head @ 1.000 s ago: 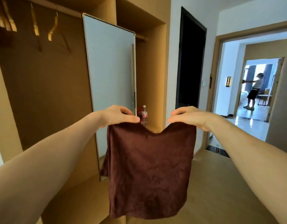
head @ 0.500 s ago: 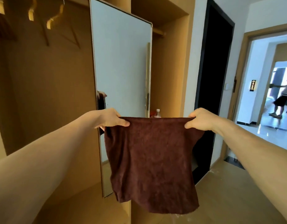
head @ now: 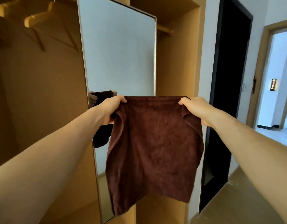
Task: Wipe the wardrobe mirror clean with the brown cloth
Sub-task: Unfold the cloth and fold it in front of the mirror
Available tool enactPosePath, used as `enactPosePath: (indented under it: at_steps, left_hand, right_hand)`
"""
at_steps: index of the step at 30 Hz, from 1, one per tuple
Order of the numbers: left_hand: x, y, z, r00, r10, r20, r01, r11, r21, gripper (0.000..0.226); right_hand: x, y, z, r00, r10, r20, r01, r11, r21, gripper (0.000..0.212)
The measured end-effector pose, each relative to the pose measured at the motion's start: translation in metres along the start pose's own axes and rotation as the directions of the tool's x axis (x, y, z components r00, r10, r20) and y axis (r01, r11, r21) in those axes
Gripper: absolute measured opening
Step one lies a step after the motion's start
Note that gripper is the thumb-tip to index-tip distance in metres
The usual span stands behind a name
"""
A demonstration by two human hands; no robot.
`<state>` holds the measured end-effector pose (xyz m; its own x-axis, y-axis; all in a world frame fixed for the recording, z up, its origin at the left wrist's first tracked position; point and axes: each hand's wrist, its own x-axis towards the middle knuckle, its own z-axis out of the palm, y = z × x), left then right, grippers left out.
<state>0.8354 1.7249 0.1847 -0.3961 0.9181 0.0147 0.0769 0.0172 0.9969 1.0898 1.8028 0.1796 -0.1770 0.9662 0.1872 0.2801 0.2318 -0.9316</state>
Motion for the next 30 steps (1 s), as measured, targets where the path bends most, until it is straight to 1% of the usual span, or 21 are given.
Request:
enactPosePath:
  at_steps: [3, 5, 7, 9, 11, 12, 15, 16, 18, 19, 20, 22, 23, 24, 25, 26, 27, 28, 30]
  left_hand:
    - [0.01, 0.011, 0.013, 1.0, -0.015, 0.013, 0.017, 0.99, -0.143, 0.009]
    - [0.017, 0.02, 0.026, 1.0, 0.004, 0.029, 0.001, 0.982, -0.189, 0.01]
    - [0.023, 0.03, 0.045, 0.999, 0.019, 0.032, -0.014, 0.985, -0.175, 0.013]
    - [0.025, 0.037, 0.066, 0.997, 0.017, 0.071, -0.008, 0.992, -0.129, 0.017]
    - [0.03, 0.042, 0.087, 0.99, 0.02, 0.138, -0.009, 0.996, -0.084, 0.02]
    - [0.032, 0.044, 0.095, 0.989, 0.029, 0.143, -0.018, 0.997, -0.074, 0.022]
    - [0.038, 0.049, 0.111, 0.996, 0.055, 0.064, -0.05, 0.995, -0.084, 0.027]
    - [0.038, 0.051, 0.116, 0.997, 0.06, 0.05, -0.055, 0.994, -0.09, 0.029]
    - [0.037, 0.054, 0.123, 0.997, 0.069, 0.041, -0.066, 0.995, -0.071, 0.032]
    - [0.037, 0.054, 0.126, 0.997, 0.074, 0.023, -0.073, 0.997, -0.039, 0.033]
    - [0.037, 0.052, 0.129, 0.996, 0.087, -0.015, -0.087, 0.996, 0.012, 0.034]
    - [0.038, 0.048, 0.132, 0.974, 0.159, -0.164, -0.128, 0.975, 0.183, 0.031]
    - [0.039, 0.047, 0.132, 0.943, 0.222, -0.248, -0.151, 0.949, 0.278, 0.027]
    - [0.04, 0.045, 0.131, 0.898, 0.304, -0.319, -0.182, 0.915, 0.359, 0.021]
    - [0.042, 0.043, 0.128, 0.854, 0.38, -0.356, -0.22, 0.883, 0.415, 0.014]
    - [0.043, 0.043, 0.123, 0.835, 0.428, -0.345, -0.256, 0.858, 0.445, 0.008]
    - [0.042, 0.042, 0.119, 0.846, 0.446, -0.291, -0.283, 0.839, 0.465, 0.008]
    - [0.042, 0.041, 0.115, 0.873, 0.434, -0.223, -0.279, 0.819, 0.502, 0.012]
    - [0.044, 0.036, 0.11, 0.921, 0.367, -0.133, -0.201, 0.738, 0.644, 0.02]
  right_hand:
    - [0.022, -0.013, 0.008, 1.0, -0.019, 0.015, 0.018, 0.997, 0.076, 0.02]
    - [0.035, -0.023, 0.017, 0.998, -0.041, 0.052, 0.035, 0.993, 0.11, 0.022]
    - [0.049, -0.032, 0.024, 0.989, -0.085, 0.125, 0.07, 0.99, 0.12, 0.023]
    - [0.062, -0.039, 0.031, 0.967, -0.149, 0.208, 0.127, 0.985, 0.115, 0.018]
    - [0.074, -0.045, 0.028, 0.934, -0.216, 0.284, 0.199, 0.976, 0.087, 0.013]
    - [0.08, -0.046, 0.024, 0.919, -0.245, 0.309, 0.234, 0.97, 0.072, 0.013]
    - [0.098, -0.044, 0.013, 0.86, -0.282, 0.426, 0.258, 0.959, 0.114, 0.021]
    - [0.102, -0.041, 0.01, 0.823, -0.295, 0.485, 0.27, 0.955, 0.123, 0.025]
    - [0.107, -0.035, 0.01, 0.74, -0.324, 0.59, 0.341, 0.936, 0.085, 0.041]
    - [0.11, -0.031, 0.011, 0.707, -0.335, 0.623, 0.38, 0.923, 0.066, 0.046]
    - [0.114, -0.028, 0.012, 0.692, -0.347, 0.633, 0.408, 0.911, 0.054, 0.044]
    - [0.124, -0.021, 0.013, 0.715, -0.364, 0.597, 0.426, 0.904, 0.04, 0.033]
    - [0.128, -0.018, 0.012, 0.737, -0.361, 0.571, 0.416, 0.908, 0.037, 0.028]
    - [0.131, -0.015, 0.011, 0.747, -0.355, 0.561, 0.401, 0.915, 0.046, 0.025]
    - [0.135, -0.013, 0.011, 0.747, -0.356, 0.561, 0.388, 0.919, 0.067, 0.024]
    - [0.137, -0.011, 0.013, 0.746, -0.361, 0.56, 0.379, 0.921, 0.089, 0.025]
    - [0.139, -0.009, 0.015, 0.745, -0.365, 0.558, 0.368, 0.923, 0.112, 0.026]
    - [0.141, -0.008, 0.017, 0.741, -0.375, 0.557, 0.363, 0.922, 0.137, 0.028]
    - [0.143, -0.011, 0.02, 0.724, -0.412, 0.554, 0.37, 0.909, 0.192, 0.032]
